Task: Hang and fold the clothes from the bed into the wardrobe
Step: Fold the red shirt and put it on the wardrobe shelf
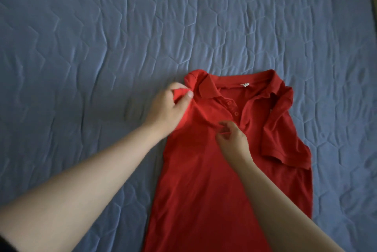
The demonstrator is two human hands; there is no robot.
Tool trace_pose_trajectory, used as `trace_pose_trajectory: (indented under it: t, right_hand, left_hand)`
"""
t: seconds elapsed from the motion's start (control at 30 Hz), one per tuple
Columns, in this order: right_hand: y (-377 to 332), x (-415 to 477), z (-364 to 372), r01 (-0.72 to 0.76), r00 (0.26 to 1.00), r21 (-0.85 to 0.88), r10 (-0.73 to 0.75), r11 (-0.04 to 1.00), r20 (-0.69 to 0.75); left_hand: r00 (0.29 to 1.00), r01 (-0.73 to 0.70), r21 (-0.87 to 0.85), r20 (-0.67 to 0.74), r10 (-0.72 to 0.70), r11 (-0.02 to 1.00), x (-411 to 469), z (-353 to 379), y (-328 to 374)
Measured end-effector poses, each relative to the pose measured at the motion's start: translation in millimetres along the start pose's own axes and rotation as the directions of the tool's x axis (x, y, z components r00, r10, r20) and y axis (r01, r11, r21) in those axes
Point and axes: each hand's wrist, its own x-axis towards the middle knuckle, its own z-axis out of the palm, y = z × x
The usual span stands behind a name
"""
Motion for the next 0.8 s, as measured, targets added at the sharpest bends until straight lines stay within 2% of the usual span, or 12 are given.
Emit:
trace_pose_trajectory:
  t: [0.07,0.1,0.13,0.2,0.27,0.3,0.37,0.43,0.53,0.6,0.67,0.8]
  right_hand:
    - [8.8,-0.6,-19.1,-0.012,0.999,0.020,0.013,1.000,-0.052]
    - [13.3,-0.7,-27.1,-0.018,0.997,0.019,0.019,1.000,-0.080]
    - [19.5,-0.7,-36.6,-0.023,0.993,0.011,0.024,1.000,-0.113]
    - [33.7,-1.3,-56.5,-0.035,0.985,-0.001,0.034,0.999,-0.167]
    - [46.6,-0.6,-72.0,-0.040,0.980,0.000,0.039,0.999,-0.193]
    - [53.1,0.9,-79.3,-0.034,0.979,-0.009,0.032,0.999,-0.201]
    - [64.9,6.8,-91.0,-0.012,0.976,-0.052,0.001,0.999,-0.218]
    - [72.1,15.0,-99.8,0.028,0.966,-0.128,-0.060,0.991,-0.250]
    - [79.4,35.7,-111.0,0.068,0.933,-0.276,-0.159,0.959,-0.323]
    - [80.0,55.1,-120.2,0.077,0.920,-0.334,-0.196,0.940,-0.340]
    - [80.1,76.9,-130.7,0.077,0.939,-0.335,-0.181,0.939,-0.292]
    - [83.1,114.1,-142.8,0.095,0.988,-0.371,-0.133,0.924,-0.079]
  left_hand:
    - [0.926,0.132,-0.067,0.363,-0.099,0.989,-10.6,29.2,15.9]
    - [0.874,0.228,-0.096,0.458,-0.160,0.969,-14.9,42.3,16.7]
    - [0.869,0.276,-0.095,0.449,-0.206,0.956,-16.5,54.0,15.2]
    - [0.948,0.261,-0.058,0.205,-0.245,0.963,-11.4,66.5,13.4]
    - [0.983,0.185,0.150,-0.037,-0.182,0.971,-4.1,66.1,7.4]
    - [0.988,0.144,0.282,-0.090,-0.124,0.949,0.2,65.3,3.9]
    - [0.990,0.135,0.451,-0.096,-0.102,0.882,8.3,66.3,-3.4]
    - [0.989,0.147,0.501,-0.062,-0.134,0.853,15.9,70.0,-5.3]
    - [0.988,0.134,0.454,0.003,-0.152,0.881,33.2,80.9,-5.2]
    - [0.984,0.168,0.402,-0.015,-0.176,0.900,49.7,86.1,-5.1]
    - [0.979,0.201,0.388,-0.045,-0.199,0.900,67.6,89.8,-4.9]
    - [0.966,0.252,0.460,-0.064,-0.251,0.852,84.9,91.5,-10.4]
